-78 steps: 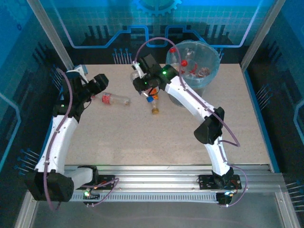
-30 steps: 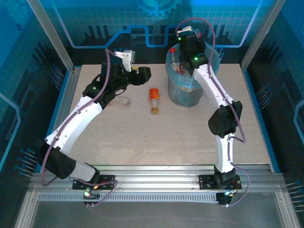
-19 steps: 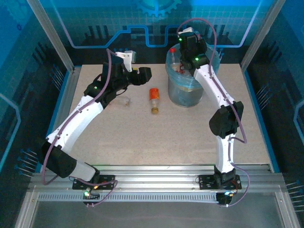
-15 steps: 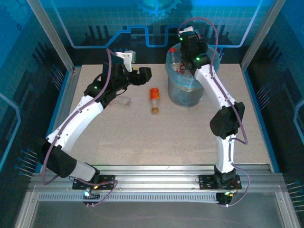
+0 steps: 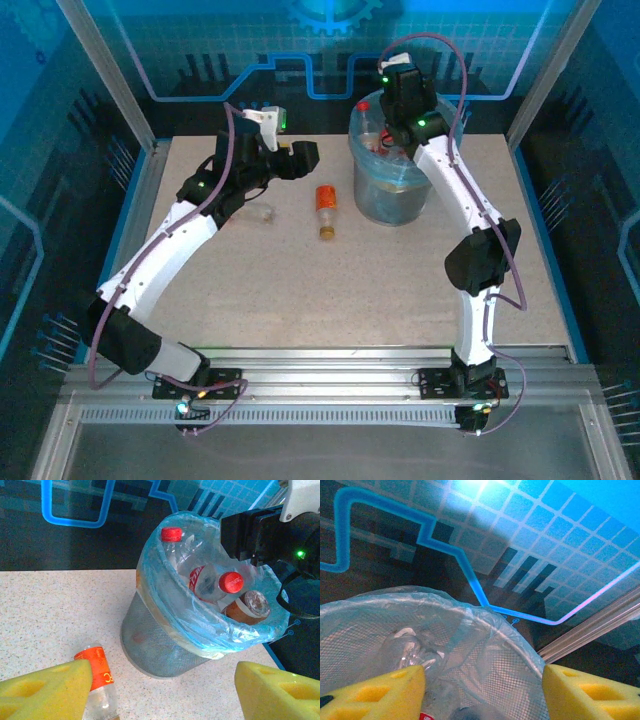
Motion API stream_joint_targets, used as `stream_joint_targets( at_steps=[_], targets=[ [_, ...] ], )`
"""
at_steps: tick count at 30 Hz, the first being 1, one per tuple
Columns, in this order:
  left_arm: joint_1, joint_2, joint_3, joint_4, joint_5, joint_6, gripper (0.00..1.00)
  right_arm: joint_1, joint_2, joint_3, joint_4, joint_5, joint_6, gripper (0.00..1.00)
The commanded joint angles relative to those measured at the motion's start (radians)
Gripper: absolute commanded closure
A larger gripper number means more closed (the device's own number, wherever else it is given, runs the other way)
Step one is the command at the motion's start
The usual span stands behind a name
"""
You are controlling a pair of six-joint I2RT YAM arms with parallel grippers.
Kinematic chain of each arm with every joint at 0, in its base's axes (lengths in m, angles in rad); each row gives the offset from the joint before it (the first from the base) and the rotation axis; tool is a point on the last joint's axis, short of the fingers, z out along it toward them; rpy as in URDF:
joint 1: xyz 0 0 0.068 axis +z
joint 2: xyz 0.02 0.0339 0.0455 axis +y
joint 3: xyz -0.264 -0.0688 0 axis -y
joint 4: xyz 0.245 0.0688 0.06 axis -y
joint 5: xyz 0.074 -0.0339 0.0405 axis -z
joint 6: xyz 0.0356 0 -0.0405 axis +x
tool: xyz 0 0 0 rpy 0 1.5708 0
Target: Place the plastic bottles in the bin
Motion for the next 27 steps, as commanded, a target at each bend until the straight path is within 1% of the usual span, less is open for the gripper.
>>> stream_joint_targets(
  at_steps=[1,13,17,21,27],
  targets=[
    [-0.009,-0.001,0.009,0.011,-0.021,-0.001,0.24,-0.009,-0.044,0.021,-0.020,-0.015,0.036,0.36],
    [-0.008,-0.014,-0.003,0.012,-0.036,0.006,0.23,0.000,-0.065,0.042,-0.057,-0.045,0.064,0.36],
    [-0.008,-0.021,-0.006,0.012,-0.039,0.010,0.22,0.010,-0.080,0.054,-0.076,-0.074,0.080,0.35],
    [-0.007,-0.041,-0.022,0.016,-0.062,0.018,0.20,0.017,-0.107,0.069,-0.120,-0.141,0.123,0.33],
    [0.000,-0.099,-0.055,-0.005,-0.103,0.041,0.19,0.034,-0.153,0.072,-0.170,-0.292,0.192,0.31]
  ],
)
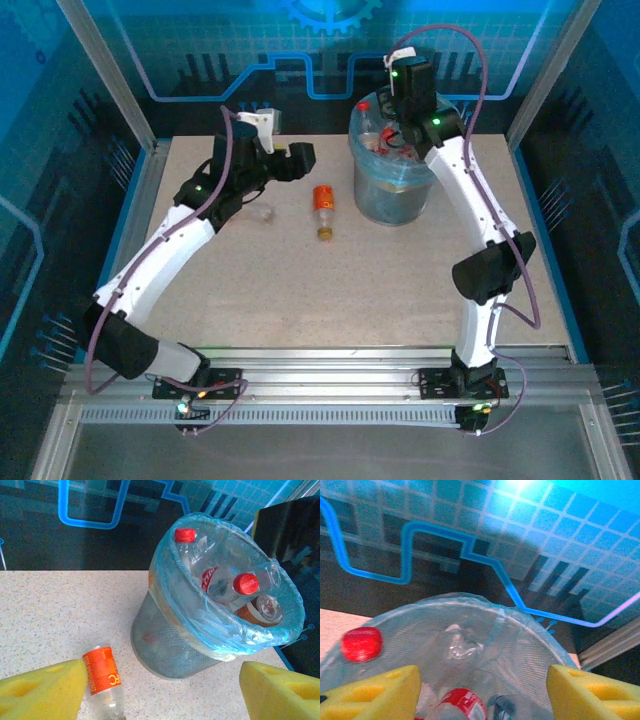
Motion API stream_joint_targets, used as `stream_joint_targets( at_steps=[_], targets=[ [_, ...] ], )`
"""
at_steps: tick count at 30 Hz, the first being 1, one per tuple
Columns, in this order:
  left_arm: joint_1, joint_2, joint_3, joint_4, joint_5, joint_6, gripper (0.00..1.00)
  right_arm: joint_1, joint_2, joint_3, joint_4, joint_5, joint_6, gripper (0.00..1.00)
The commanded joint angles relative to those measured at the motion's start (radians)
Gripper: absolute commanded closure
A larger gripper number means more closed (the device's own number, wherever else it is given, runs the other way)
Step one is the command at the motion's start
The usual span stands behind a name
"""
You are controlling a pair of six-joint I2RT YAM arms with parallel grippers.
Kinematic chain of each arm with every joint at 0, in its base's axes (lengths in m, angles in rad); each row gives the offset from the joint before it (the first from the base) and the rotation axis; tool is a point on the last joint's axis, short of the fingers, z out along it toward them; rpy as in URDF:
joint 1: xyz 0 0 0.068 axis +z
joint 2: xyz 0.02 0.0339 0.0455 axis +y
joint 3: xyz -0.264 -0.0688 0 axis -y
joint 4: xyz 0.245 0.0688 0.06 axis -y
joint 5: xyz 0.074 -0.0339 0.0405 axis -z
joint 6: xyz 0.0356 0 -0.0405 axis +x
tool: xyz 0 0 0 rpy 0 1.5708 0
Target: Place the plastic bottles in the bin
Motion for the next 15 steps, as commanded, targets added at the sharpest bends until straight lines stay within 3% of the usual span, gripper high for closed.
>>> stream_joint_targets(
  at_steps=[1,6,15],
  targets=[
    [0.006,-0.075,-0.034,-0.004,-0.050,0.032,0.18,0.025,-0.062,0.036,-0.040,-0.118,0.068,0.31],
    [0.053,-0.134,-0.104,-0.010,-0.065,0.019,0.18,0.053,-0.076,0.037,-0.077,-0.205,0.106,0.31],
    [0.142,-0.220,-0.178,-0.037,-0.063,0.013,0.18,0.092,-0.047,0.076,-0.137,-0.227,0.166,0.35]
  ],
)
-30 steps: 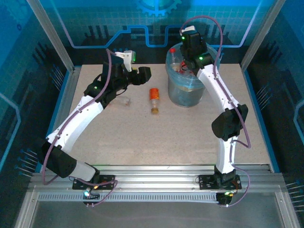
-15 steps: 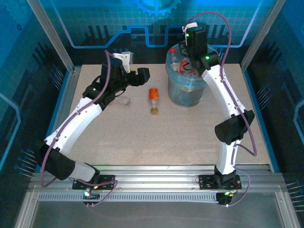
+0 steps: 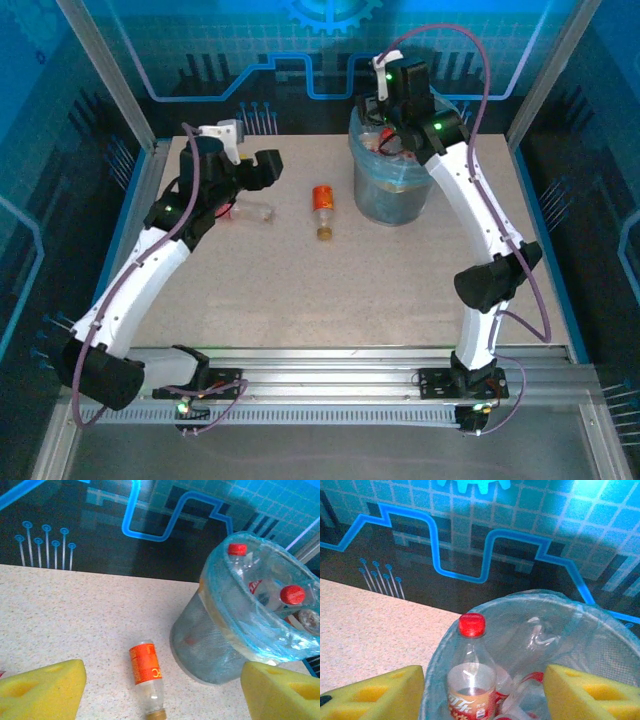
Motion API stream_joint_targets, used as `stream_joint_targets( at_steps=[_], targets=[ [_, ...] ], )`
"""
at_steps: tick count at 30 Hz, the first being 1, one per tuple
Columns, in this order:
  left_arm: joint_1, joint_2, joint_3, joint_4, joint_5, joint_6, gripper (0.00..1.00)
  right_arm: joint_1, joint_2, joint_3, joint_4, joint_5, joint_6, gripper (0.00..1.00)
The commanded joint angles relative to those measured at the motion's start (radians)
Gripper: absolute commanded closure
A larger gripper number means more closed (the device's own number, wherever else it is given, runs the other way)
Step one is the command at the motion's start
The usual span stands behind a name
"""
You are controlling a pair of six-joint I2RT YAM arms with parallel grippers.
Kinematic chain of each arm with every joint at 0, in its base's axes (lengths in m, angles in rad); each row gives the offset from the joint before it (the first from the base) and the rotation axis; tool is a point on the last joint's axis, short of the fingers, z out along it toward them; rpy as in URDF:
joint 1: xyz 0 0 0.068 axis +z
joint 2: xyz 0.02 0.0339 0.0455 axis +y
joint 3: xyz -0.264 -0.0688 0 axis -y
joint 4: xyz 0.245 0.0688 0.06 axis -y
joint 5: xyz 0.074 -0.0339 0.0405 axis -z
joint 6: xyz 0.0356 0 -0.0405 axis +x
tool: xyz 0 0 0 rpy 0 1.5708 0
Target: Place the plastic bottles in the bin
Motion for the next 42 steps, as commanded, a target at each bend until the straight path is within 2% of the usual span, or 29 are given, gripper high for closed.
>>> stream_joint_targets(
  at_steps=[1,12,19,27,42],
  targets=[
    [0.033,-0.056,-0.031,-0.023,-0.017,0.010,0.18,0.033,0.009,0.054,-0.039,-0.035,0.038,0.35],
    [0.140,-0.122,-0.130,-0.049,-0.006,0.002,0.18,0.232,0.085,0.109,-0.055,-0.035,-0.025,0.29],
    [0.187,-0.113,-0.198,-0.036,0.002,0.002,0.17,0.307,0.218,0.148,-0.095,-0.052,0.041,0.20],
    [0.201,-0.098,-0.229,-0.041,0.008,0.012,0.17,0.302,0.392,0.193,-0.160,0.038,0.134,0.15],
    [0.204,-0.064,-0.241,-0.041,0.053,0.023,0.16,0.241,0.636,0.208,-0.198,0.080,0.248,0.12]
  ],
)
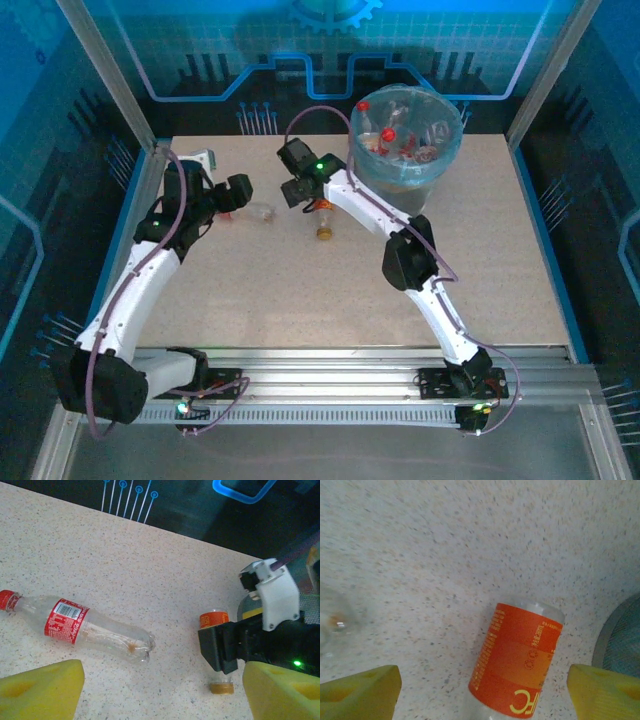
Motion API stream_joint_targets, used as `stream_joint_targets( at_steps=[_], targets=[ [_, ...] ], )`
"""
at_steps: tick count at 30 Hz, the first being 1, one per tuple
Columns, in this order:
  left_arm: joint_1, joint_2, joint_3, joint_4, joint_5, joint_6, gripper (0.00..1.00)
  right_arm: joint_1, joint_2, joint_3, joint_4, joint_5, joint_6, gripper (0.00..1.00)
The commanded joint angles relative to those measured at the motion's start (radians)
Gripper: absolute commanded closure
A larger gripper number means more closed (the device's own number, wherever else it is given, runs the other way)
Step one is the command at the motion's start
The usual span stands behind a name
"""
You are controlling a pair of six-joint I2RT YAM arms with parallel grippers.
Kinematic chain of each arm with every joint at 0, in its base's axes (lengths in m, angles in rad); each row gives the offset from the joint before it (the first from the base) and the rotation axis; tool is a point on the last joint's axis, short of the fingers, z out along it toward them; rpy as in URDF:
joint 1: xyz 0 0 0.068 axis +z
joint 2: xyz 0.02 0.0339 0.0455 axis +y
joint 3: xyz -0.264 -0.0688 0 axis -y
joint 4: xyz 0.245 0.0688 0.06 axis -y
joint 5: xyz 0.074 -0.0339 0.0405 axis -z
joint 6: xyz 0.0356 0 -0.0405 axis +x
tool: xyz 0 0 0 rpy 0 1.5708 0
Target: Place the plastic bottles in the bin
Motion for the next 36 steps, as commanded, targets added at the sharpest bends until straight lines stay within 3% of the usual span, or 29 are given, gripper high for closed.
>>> stream_joint_targets(
  at_steps=[1,14,22,26,36],
  targets=[
    [0.013,0.005,-0.018,-0.006,0.031,0.023,0.16,-0.020,0.056,0.050,-0.022,0.029,0.045,0.12],
    [0.014,0.014,-0.040,-0.006,0.045,0.032,0.16,-0.059,0.171,0.101,-0.016,0.013,0.087,0.13],
    [0.013,0.019,-0.034,-0.001,0.048,0.039,0.16,-0.063,0.165,0.120,-0.002,-0.026,0.062,0.35],
    [0.014,0.011,-0.025,-0.007,0.049,0.034,0.16,-0.055,0.122,0.128,-0.009,-0.042,0.052,0.44],
    [0.011,-0.048,0.087,-0.003,0.102,-0.026,0.18,0.025,-0.151,0.128,0.051,-0.138,-0.062,0.48]
  ],
)
